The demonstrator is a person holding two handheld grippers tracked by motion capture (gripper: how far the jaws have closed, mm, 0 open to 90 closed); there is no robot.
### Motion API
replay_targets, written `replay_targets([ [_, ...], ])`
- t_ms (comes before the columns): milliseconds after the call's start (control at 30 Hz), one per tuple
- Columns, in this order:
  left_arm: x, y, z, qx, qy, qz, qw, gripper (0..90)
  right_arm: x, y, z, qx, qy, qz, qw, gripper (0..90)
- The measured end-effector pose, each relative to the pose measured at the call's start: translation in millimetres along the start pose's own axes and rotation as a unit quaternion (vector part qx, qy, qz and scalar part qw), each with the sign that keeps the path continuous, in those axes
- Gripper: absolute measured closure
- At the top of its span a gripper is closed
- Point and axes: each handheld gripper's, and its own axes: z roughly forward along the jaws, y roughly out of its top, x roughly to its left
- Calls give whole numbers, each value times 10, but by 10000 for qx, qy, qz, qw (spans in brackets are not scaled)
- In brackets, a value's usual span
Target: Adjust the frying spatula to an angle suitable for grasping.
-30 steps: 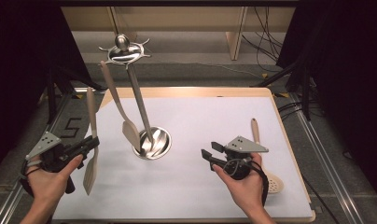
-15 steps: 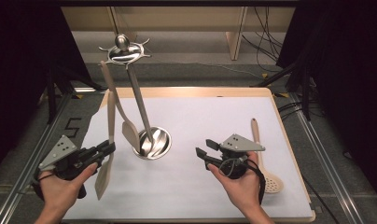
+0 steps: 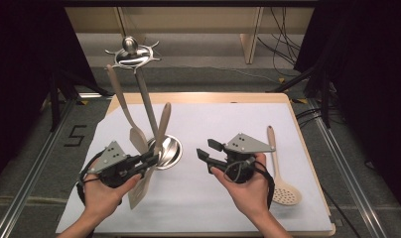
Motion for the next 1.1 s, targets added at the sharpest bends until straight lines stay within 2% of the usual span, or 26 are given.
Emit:
replay_targets([
  [33,-22,8,38,16,-25,53,10000,780,35,22,14,25,-1,117,9999,533],
  [67,-49,14,86,25,-75,82,9999,781,35,47,31,31,20,-1,10000,532],
  [167,-94,21,172,118,-155,181,9996,781,89,94,105,-32,123,47,9999,530],
  [200,-107,24,213,105,-272,239,9993,781,86,110,119,-62,133,-30,9999,529],
  [267,-124,35,277,115,-249,438,9987,781,125,150,142,-63,86,86,9999,526],
  [333,-147,40,311,155,-177,496,9985,781,131,183,175,-128,136,41,9998,519],
  [367,-141,51,328,150,-59,640,9978,780,128,200,185,-160,43,-46,9999,513],
  [400,-167,46,352,183,-166,582,9980,780,147,215,199,-105,138,95,9998,505],
  [433,-175,47,362,191,-146,589,9980,780,145,228,225,-155,167,118,9997,494],
  [467,-174,50,374,167,-22,649,9978,780,147,236,233,-142,139,175,9996,492],
  [533,-221,33,400,211,-150,450,9987,780,143,252,251,-102,-2,227,9997,490],
  [567,-210,37,405,220,-63,565,9981,780,132,257,271,-145,45,272,9995,489],
  [600,-227,30,420,247,-62,519,9983,780,138,262,268,-91,-25,379,9992,488],
  [667,-227,32,449,291,-176,637,9974,780,128,277,301,-93,-104,432,9990,489],
  [700,-244,24,461,290,-189,534,9980,780,122,287,320,-98,-125,371,9992,492],
  [733,-236,31,468,271,-125,634,9975,780,141,297,320,-8,-217,490,9986,498],
  [767,-238,33,475,258,-107,679,9973,780,129,304,339,-18,-215,407,9989,503],
  [800,-252,28,481,267,-146,622,9976,780,136,305,352,-15,-249,469,9986,508],
  [867,-262,30,485,272,-82,700,9971,780,125,305,367,-11,-292,489,9984,541],
  [900,-268,29,490,270,-72,733,9969,780,125,305,366,22,-341,539,9980,568],
  [967,-282,21,506,253,-76,733,9970,779,115,309,371,24,-282,654,9975,624],
  [1000,-280,25,503,292,-55,806,9963,779,110,315,360,43,-318,723,9969,663],
  [1067,-290,22,513,308,-27,855,9959,778,104,323,349,102,-312,792,9963,673],
  [1100,-300,14,523,281,-35,808,9963,778,102,324,345,125,-325,816,9961,679],
])
